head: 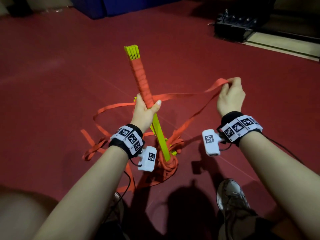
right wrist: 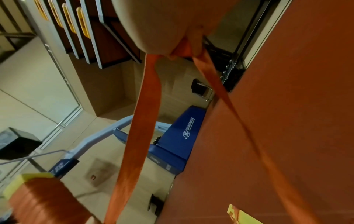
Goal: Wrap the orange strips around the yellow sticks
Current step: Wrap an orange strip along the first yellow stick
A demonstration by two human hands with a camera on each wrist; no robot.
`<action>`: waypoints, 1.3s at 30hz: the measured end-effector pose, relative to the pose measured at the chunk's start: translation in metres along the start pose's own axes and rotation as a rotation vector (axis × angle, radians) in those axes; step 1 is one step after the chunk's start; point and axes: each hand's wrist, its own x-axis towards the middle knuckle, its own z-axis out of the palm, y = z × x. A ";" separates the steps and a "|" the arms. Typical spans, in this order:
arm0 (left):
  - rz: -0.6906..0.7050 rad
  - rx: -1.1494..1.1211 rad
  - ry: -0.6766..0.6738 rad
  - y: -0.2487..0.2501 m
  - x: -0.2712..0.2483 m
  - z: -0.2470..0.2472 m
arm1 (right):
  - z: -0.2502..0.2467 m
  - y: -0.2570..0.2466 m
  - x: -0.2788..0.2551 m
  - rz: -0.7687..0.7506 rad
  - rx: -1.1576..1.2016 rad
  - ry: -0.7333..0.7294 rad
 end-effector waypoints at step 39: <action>0.160 -0.380 -0.072 0.063 0.013 0.004 | 0.056 0.039 -0.090 -0.195 -0.404 -1.134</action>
